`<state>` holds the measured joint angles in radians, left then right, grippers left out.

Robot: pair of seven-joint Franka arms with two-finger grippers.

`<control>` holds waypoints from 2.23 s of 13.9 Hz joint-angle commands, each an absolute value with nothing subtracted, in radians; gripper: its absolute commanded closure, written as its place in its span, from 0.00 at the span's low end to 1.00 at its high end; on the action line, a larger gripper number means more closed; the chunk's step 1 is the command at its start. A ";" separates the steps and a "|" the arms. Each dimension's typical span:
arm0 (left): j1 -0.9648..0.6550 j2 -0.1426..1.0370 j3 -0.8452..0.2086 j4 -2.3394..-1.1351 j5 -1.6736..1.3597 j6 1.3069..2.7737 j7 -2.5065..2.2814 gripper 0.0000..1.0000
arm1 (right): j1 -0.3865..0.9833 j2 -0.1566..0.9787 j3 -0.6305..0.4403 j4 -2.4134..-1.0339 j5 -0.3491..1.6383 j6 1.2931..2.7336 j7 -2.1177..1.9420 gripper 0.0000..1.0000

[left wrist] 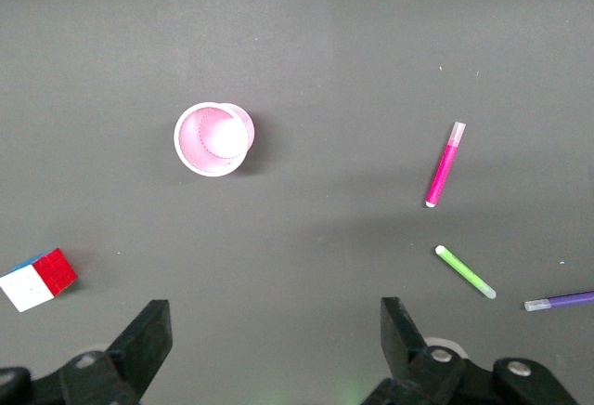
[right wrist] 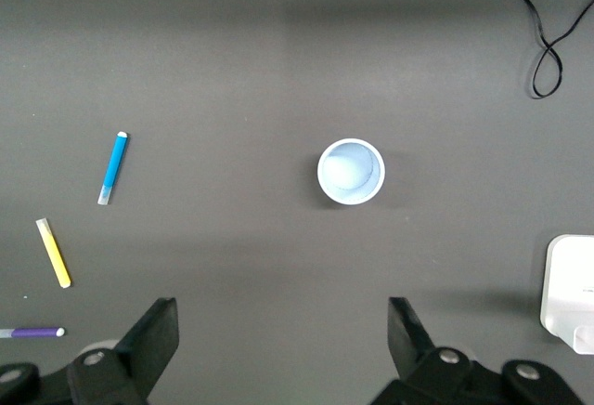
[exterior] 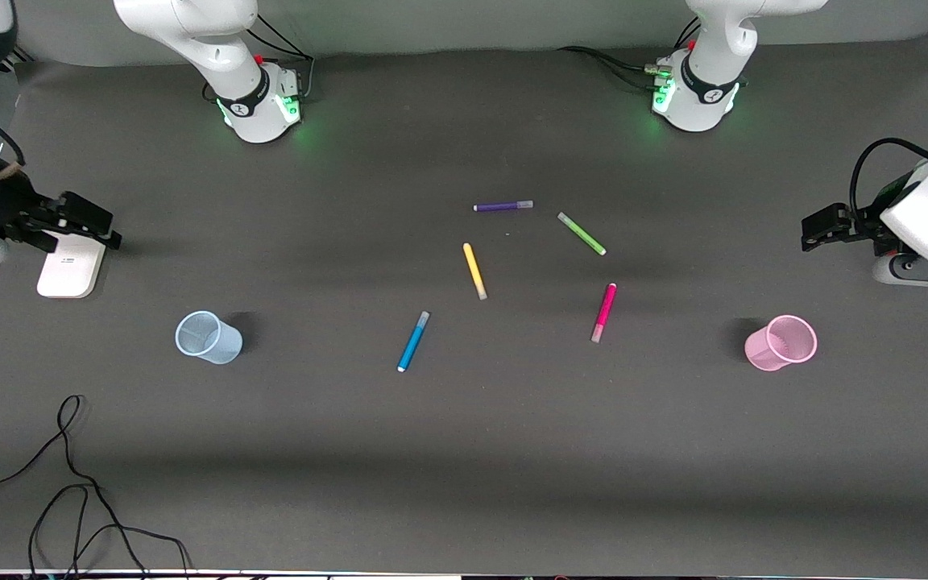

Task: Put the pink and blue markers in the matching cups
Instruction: 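Move the right gripper out from its rest pose toward the blue marker, then lower the right gripper to the blue marker while the left gripper reaches the pink marker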

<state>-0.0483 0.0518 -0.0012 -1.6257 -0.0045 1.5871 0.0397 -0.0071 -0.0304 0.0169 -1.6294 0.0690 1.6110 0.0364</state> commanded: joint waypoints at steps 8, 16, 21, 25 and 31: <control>-0.054 0.035 -0.002 -1.628 0.006 1.575 0.025 0.00 | 0.047 0.052 0.018 -1.595 0.057 1.588 0.107 0.00; -0.060 0.038 -0.005 -1.628 0.008 1.583 0.025 0.00 | 0.227 0.190 0.018 -1.565 0.205 1.589 0.688 0.00; -0.097 0.041 -0.104 -1.628 0.008 1.585 0.023 0.00 | 0.320 0.515 0.018 -1.309 0.209 1.617 0.940 0.00; -0.109 0.072 -0.228 -1.643 0.008 1.635 -0.004 0.00 | 0.394 0.658 0.017 -1.307 0.201 1.804 1.028 0.00; -0.175 0.106 -0.250 -1.788 0.008 1.849 -0.061 0.00 | 0.495 0.819 0.014 -1.308 0.184 1.986 1.164 0.00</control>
